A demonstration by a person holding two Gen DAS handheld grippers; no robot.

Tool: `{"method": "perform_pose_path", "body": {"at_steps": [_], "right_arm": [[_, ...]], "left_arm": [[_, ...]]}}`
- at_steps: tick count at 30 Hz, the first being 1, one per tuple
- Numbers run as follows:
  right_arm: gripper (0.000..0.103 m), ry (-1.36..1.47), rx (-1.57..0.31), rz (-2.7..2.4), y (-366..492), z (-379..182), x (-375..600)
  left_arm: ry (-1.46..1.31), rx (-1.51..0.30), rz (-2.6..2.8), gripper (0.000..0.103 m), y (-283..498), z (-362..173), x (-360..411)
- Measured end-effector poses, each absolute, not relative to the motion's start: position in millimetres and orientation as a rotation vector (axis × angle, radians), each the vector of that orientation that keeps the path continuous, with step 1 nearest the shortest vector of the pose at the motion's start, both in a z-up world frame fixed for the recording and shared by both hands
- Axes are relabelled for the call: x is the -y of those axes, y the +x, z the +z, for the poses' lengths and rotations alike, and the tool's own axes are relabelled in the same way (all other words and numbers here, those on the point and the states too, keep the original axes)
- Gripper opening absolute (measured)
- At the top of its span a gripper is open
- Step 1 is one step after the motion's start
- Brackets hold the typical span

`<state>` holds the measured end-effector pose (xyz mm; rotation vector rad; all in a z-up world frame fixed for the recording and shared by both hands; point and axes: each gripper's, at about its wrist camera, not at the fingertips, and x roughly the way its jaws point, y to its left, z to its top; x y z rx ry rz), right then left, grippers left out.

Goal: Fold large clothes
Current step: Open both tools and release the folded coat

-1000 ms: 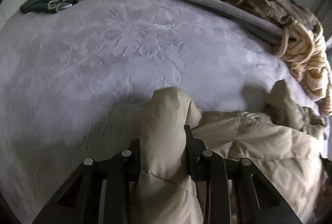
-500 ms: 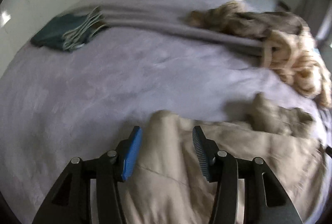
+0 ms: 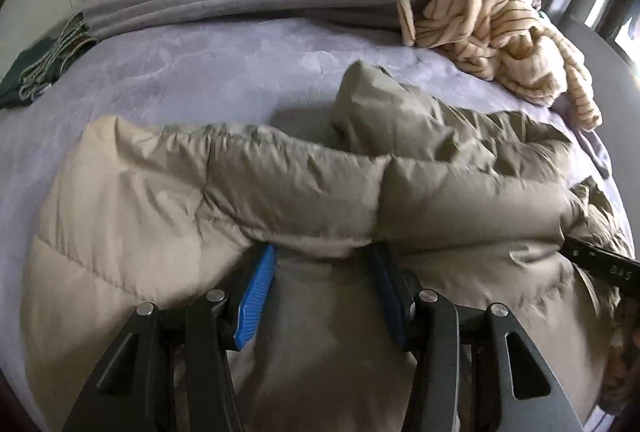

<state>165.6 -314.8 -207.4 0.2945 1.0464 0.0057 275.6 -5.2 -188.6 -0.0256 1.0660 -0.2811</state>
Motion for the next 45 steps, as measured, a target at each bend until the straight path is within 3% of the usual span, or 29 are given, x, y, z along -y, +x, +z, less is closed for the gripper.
{"method": "perform_pose_path", "body": {"at_steps": [8, 14, 19, 27, 29, 30, 31, 38, 39, 40, 45], "right_arm": [[0.016, 0.296, -1.013, -0.144, 167, -181, 380], [0.016, 0.45, -1.048, -0.239, 175, -218, 438], [0.015, 0.379, -1.026, -0.249, 186, -230, 426], [0.021, 0.358, -1.035, -0.268, 184, -205, 421], [0.027, 0.376, -1.015, -0.246, 175, -193, 418], [0.037, 0.387, -1.0, -0.24, 168, -186, 415], [0.041, 0.399, -0.989, -0.239, 160, -181, 414], [0.055, 0.476, -0.965, -0.196, 110, -159, 402], [0.058, 0.486, -0.967, -0.185, 103, -157, 398], [0.058, 0.496, -0.966, -0.176, 94, -156, 395], [0.067, 0.543, -0.967, -0.144, 47, -150, 379]], "left_arm": [[-0.009, -1.029, -0.06, 0.052, 324, -186, -63], [-0.036, -1.088, -0.001, 0.052, 350, -224, -85], [-0.015, -1.069, 0.027, 0.054, 356, -238, -78], [-0.01, -1.072, 0.031, 0.054, 337, -197, -80], [-0.011, -1.064, 0.017, 0.064, 323, -182, -81], [-0.002, -1.059, 0.019, 0.087, 316, -175, -82], [0.004, -1.039, 0.031, 0.092, 306, -168, -82], [-0.012, -1.074, -0.002, 0.092, 254, -146, -82], [-0.011, -1.074, -0.008, 0.101, 246, -143, -82], [-0.021, -1.077, -0.011, 0.103, 238, -141, -82], [-0.11, -1.074, -0.047, 0.103, 196, -131, -89]]}}
